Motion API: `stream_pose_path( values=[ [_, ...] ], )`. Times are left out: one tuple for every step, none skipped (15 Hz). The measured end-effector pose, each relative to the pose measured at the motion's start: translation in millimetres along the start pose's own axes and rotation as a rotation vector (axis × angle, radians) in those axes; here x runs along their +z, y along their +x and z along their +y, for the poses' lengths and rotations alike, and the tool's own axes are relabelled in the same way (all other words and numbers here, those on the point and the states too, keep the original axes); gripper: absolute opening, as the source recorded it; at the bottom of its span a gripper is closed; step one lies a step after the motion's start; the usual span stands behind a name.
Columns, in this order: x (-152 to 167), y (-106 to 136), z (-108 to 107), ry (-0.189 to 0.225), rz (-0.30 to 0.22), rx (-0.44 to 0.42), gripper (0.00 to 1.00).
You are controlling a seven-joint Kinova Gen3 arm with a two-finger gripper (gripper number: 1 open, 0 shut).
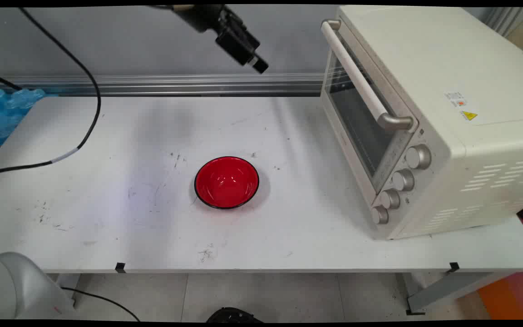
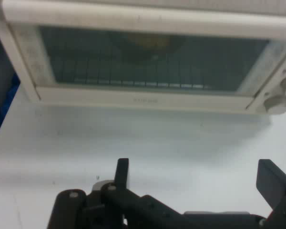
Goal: Open the oven
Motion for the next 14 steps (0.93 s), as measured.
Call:
stream_pose_path(
  values=[
    [1.1, 9.3, 0.0, 0.000, 0.003, 0.001, 1.00],
    [2.2, 18.0, 0.3, 0.002, 0.008, 0.001, 1.00],
    [4.0, 25.4, 0.4, 0.005, 0.010, 0.001, 1.00],
    [6.8, 34.7, 0.5, 0.012, 0.015, 0.002, 1.00],
    [10.4, 44.5, 0.8, 0.017, 0.019, 0.006, 1.00],
    [13.6, 52.8, 1.4, 0.023, 0.020, 0.011, 1.00],
    [17.1, 62.0, 2.2, 0.030, 0.021, 0.017, 1.00],
    [21.0, 71.3, 2.9, 0.037, 0.022, 0.024, 1.00],
    [25.0, 79.7, 3.8, 0.042, 0.022, 0.031, 1.00],
    [30.5, 90.1, 5.5, 0.045, 0.023, 0.040, 1.00],
    [36.1, 99.9, 7.3, 0.048, 0.023, 0.048, 1.00],
    [41.0, 108.1, 8.9, 0.050, 0.023, 0.054, 1.00],
    [46.7, 116.8, 10.9, 0.054, 0.021, 0.060, 1.00],
    [52.7, 125.1, 13.1, 0.056, 0.019, 0.064, 1.00]
  ],
)
